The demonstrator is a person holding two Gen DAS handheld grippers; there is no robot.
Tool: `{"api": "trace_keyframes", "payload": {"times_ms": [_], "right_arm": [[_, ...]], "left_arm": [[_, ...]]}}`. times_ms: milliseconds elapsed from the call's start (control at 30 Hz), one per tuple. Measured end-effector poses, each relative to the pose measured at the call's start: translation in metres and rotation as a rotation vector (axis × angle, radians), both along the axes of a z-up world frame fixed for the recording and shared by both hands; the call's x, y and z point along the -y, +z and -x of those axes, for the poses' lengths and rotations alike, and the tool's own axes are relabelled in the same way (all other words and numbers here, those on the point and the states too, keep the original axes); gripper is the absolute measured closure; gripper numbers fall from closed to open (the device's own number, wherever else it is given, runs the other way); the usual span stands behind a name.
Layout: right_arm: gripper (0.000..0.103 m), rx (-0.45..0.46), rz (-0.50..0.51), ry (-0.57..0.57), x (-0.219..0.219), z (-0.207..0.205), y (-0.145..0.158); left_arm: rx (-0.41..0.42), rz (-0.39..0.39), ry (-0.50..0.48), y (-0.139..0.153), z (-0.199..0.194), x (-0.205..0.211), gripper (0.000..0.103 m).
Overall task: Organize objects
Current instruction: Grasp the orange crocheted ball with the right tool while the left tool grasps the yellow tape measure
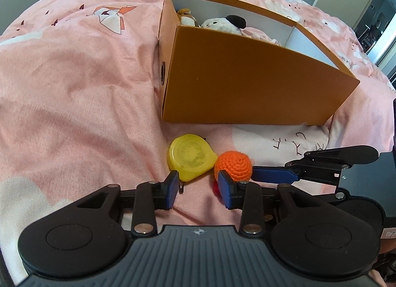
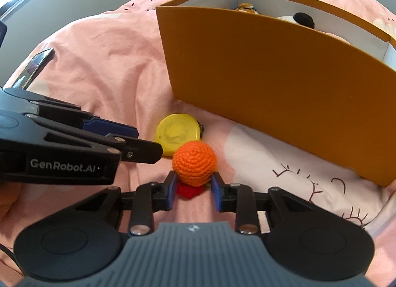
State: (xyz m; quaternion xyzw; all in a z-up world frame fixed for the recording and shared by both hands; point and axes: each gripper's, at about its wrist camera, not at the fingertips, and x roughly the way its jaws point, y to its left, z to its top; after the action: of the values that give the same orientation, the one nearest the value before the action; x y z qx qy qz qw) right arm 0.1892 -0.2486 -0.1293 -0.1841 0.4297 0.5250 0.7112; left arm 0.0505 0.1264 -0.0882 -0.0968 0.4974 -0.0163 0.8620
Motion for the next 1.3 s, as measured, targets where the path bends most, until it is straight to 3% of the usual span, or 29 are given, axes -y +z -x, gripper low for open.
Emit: {"api": "trace_keyframes", "payload": {"times_ms": [67, 133, 167, 267, 467, 567, 700, 800, 1000, 1300], "right_arm": [[0.077, 0.002, -0.007, -0.003, 0.001, 0.0, 0.002], [0.098, 0.022, -0.013, -0.016, 0.005, 0.002, 0.007], [0.103, 0.037, -0.014, -0.026, 0.008, 0.002, 0.011], [0.103, 0.059, -0.015, -0.075, 0.017, -0.006, 0.016], [0.093, 0.025, -0.086, -0.064, 0.014, -0.013, 0.023], [0.069, 0.014, -0.081, -0.042, 0.006, -0.011, 0.02], [0.067, -0.024, -0.057, -0.022, -0.004, -0.011, 0.011], [0.059, -0.064, -0.05, -0.036, -0.006, -0.015, 0.005], [0.058, -0.156, -0.057, -0.045, -0.008, -0.022, -0.005], [0.06, -0.162, -0.027, -0.04, -0.013, -0.02, -0.015]], "left_arm": [[0.005, 0.007, -0.002, 0.0, 0.0, 0.0, 0.06], [0.013, 0.027, -0.008, 0.0, 0.001, -0.001, 0.06], [0.016, 0.037, -0.009, 0.0, 0.001, -0.002, 0.06], [0.021, 0.036, -0.006, -0.001, -0.001, 0.0, 0.06], [-0.002, -0.083, 0.004, -0.002, -0.001, 0.007, 0.06], [-0.005, -0.143, 0.01, -0.001, 0.0, 0.009, 0.063], [-0.015, -0.163, 0.02, -0.001, 0.001, 0.004, 0.064], [-0.018, -0.166, 0.032, -0.001, 0.001, 0.001, 0.066], [-0.025, -0.131, 0.06, -0.002, 0.0, -0.006, 0.066], [-0.041, -0.159, 0.061, -0.003, 0.0, -0.004, 0.066]]}}
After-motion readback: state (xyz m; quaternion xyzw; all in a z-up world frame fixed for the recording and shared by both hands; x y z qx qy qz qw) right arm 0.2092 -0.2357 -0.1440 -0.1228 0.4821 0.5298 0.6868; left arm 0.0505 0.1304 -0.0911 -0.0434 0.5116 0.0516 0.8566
